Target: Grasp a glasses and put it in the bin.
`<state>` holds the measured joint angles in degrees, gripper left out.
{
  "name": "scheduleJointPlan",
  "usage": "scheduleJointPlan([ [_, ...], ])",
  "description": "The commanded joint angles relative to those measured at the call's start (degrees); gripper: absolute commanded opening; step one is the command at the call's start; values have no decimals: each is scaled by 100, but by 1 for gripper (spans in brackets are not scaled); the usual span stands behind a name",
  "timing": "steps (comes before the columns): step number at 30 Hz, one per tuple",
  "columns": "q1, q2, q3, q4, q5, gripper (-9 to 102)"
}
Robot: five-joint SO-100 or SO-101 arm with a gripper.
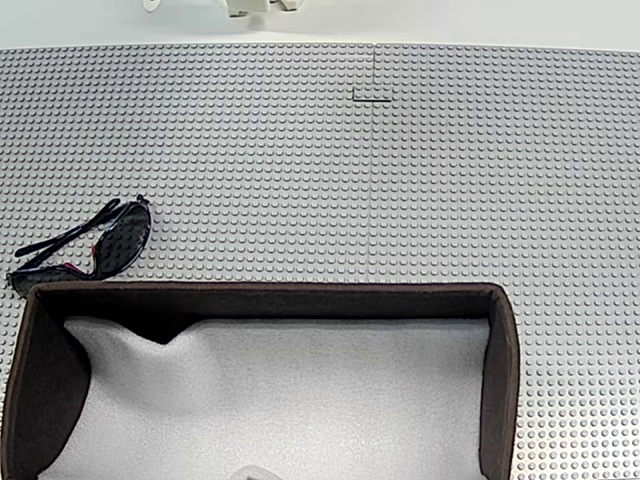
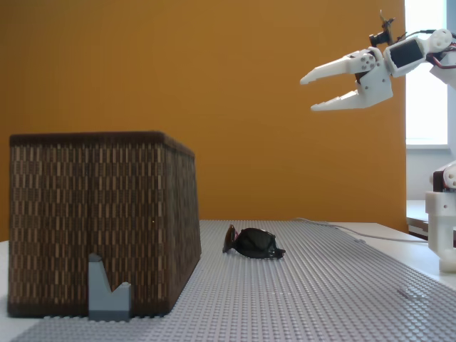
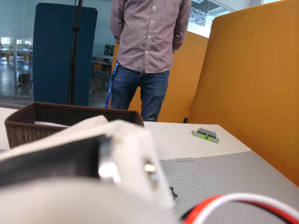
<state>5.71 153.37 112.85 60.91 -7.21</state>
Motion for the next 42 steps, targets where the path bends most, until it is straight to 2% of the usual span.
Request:
scheduleJointPlan([
  [1,-1187,501,255,2707,-844,0],
  [13,-1063,519,202,2452,-747,0],
  [18,-185,237,545,844,-1283,0],
  [19,158,53,729,299,-1582,1],
  [24,1151,-738,1116,-791,-2101,0],
  [28,1969,-2021,1002,-1617,-2303,0],
  [36,2197,-4500,-404,-1714,-1960,1],
  [42,1951,-5669,-1740,-756,-1283,21],
])
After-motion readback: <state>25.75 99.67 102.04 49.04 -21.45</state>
